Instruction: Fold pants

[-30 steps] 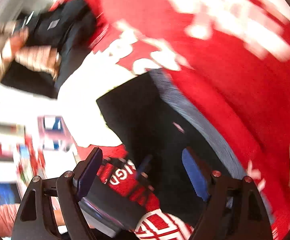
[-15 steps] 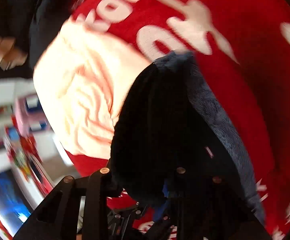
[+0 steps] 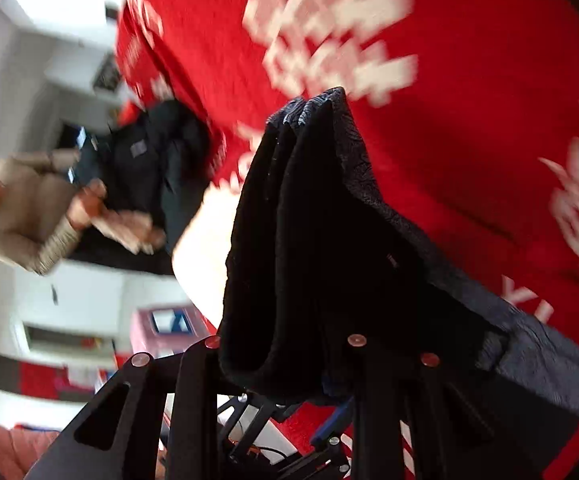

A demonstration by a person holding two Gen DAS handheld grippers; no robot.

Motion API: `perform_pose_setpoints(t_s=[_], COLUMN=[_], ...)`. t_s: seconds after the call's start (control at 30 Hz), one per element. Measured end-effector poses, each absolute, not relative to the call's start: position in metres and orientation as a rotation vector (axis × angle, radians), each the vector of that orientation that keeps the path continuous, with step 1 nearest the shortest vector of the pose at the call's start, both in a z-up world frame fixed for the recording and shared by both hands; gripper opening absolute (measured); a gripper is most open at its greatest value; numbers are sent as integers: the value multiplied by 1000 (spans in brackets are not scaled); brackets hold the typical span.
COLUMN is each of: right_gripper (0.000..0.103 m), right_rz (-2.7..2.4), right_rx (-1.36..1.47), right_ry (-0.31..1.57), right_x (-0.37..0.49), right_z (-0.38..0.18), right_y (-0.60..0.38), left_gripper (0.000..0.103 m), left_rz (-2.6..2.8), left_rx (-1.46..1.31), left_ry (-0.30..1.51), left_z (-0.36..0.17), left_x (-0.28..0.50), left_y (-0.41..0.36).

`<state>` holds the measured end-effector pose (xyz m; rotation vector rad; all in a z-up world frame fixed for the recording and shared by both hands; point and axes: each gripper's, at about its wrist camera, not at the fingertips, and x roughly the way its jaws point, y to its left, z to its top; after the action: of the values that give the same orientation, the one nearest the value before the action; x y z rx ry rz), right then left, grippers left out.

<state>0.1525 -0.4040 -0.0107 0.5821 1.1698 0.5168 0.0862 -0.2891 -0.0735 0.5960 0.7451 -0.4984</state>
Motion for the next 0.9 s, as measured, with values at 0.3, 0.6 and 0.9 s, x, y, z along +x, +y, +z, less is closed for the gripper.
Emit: perform_pose_setpoints(t_s=[0.3,0.6,0.9], right_gripper=[28,27,42], right_rz=[204,77,-3], right_rx=[972,1191,969], right_ry=[1006,1077,1182], right_x=[9,-48,-47], right_z=[-95,-205,-171], right_y=[-560,-582,-593], left_gripper=[25,28,88], left_rz=[-724,-756,-534], left_rx=[761,894,445], left_ry=[845,960,1248], left_z=[-131,-173,-138], left_x=[27,-6,75], left_y=[-375,-374,-331])
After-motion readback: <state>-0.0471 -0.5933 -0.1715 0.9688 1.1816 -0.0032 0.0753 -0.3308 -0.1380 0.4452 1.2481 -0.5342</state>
